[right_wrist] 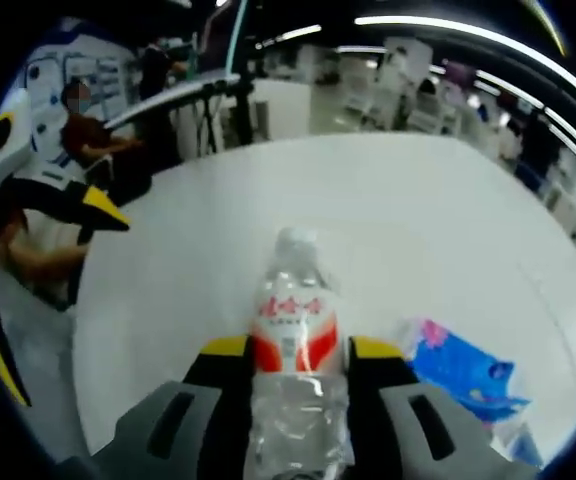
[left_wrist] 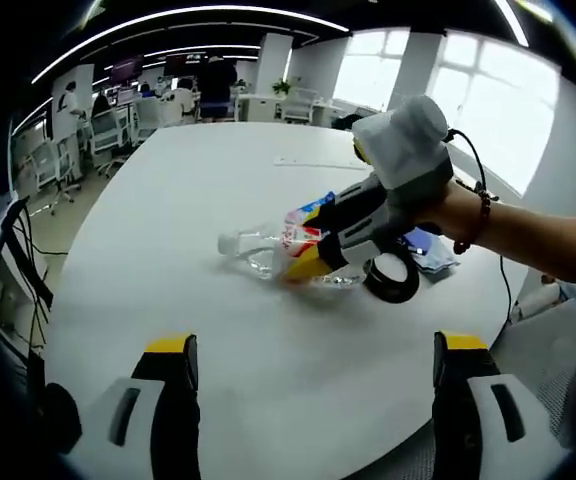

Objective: Arrange the tabletop items into an orderly group along one side of the table until the central work area is clear of visible clutter.

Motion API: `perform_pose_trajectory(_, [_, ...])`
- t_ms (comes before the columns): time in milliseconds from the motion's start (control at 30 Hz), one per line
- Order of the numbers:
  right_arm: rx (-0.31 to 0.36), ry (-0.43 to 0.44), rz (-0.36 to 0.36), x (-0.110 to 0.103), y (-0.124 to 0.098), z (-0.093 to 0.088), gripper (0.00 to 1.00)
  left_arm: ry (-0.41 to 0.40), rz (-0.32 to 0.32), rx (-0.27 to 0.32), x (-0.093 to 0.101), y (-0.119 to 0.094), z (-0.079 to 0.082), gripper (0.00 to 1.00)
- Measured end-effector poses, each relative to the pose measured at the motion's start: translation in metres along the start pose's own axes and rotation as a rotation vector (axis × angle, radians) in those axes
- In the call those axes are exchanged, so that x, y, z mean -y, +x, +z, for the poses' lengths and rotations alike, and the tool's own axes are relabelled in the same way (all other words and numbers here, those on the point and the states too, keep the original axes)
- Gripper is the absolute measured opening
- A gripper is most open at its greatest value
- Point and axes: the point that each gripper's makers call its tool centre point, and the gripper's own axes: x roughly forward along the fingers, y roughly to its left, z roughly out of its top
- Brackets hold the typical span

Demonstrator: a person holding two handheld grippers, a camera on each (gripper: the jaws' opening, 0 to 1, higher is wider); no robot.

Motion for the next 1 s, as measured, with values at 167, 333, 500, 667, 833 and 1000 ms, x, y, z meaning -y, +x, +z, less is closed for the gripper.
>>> perform_pose_trajectory(167, [0.002,-0.01,0.0,-0.001,0.0,0.0,0.31,-0.024,0.014,0.013,-0.01,0.0,0.004,0.97])
perform_pose_trajectory(333, [0.034,-0.003,-0.006,0.0,-0.003,0.002,0.31,-0.031,0.024,0.024,-0.014,0.0,0.006,0.97])
perform_pose_trajectory(500, [0.052,0.008,0.0,-0.002,-0.004,0.002,0.31,-0.037,0.026,0.019,-0.015,0.001,0.004,0.97])
perform_pose_trajectory(667, [0.042,0.014,0.0,-0.003,-0.002,0.0,0.32,-0.037,0.028,0.018,-0.015,0.0,0.004,0.97])
perform_pose_trajectory(833, [0.027,0.028,0.001,-0.002,-0.001,-0.001,0.34,-0.036,0.029,0.019,-0.015,-0.001,0.004,0.97])
perform_pose_trajectory(1000, [0.001,0.002,0.011,-0.005,0.0,-0.002,0.36,-0.032,0.03,0.012,-0.016,-0.002,0.003,0.97])
